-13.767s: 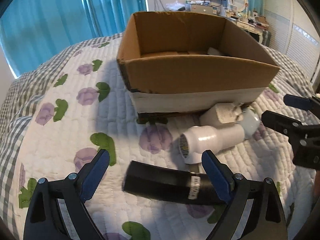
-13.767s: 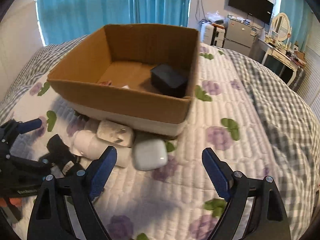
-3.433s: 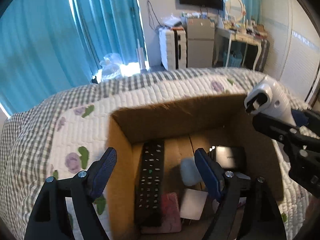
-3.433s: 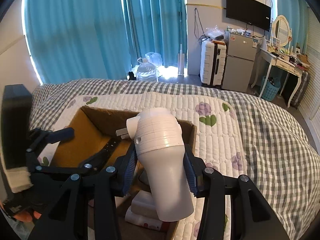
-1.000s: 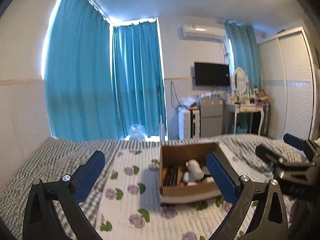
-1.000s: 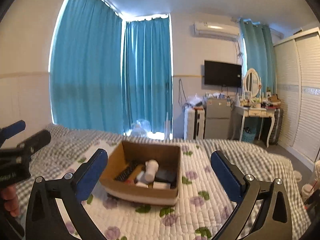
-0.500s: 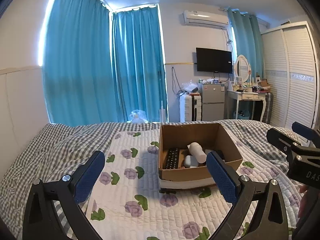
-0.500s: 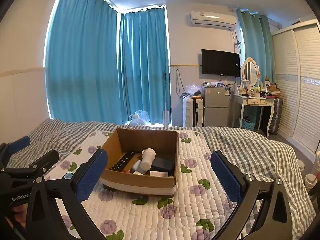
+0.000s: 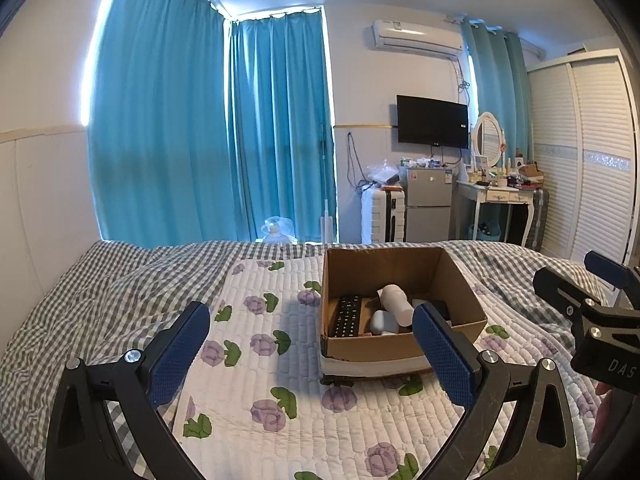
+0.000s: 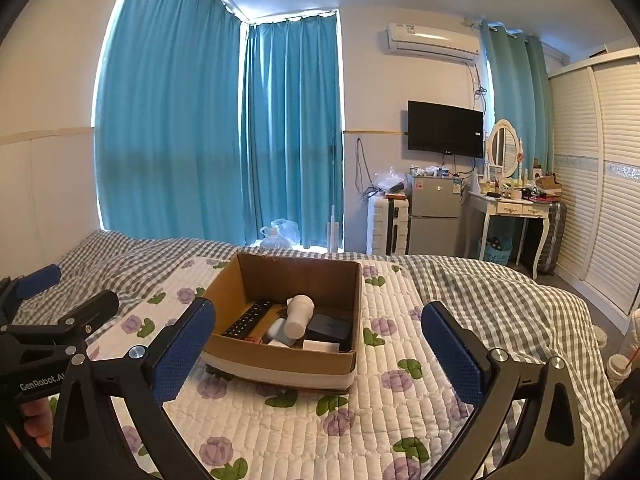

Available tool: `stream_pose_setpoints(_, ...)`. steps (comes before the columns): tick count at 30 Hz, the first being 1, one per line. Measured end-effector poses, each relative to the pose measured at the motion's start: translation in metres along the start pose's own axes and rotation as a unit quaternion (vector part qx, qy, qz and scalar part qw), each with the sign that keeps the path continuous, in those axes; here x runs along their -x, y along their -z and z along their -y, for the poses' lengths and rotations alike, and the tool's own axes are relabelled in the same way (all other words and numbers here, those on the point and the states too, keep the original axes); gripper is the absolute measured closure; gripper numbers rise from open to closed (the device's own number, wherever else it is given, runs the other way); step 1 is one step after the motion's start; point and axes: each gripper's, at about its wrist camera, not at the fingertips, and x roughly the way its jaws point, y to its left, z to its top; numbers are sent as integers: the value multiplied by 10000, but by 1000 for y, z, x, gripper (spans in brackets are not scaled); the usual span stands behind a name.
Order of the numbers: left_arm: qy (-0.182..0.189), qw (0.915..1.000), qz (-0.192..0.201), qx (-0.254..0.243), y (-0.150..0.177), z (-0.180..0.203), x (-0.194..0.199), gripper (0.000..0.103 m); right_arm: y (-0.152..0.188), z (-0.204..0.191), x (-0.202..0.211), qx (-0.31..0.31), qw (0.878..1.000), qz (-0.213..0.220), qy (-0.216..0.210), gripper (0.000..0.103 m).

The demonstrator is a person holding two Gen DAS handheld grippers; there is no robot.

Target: Organize rigid objects

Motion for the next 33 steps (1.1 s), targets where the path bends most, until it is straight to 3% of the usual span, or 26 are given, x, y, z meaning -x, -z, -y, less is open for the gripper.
stream_pose_setpoints(33,22,10000,-54,-29,-1,-4,-1,0,8,-5,-10,70,9998,-196,-11,0)
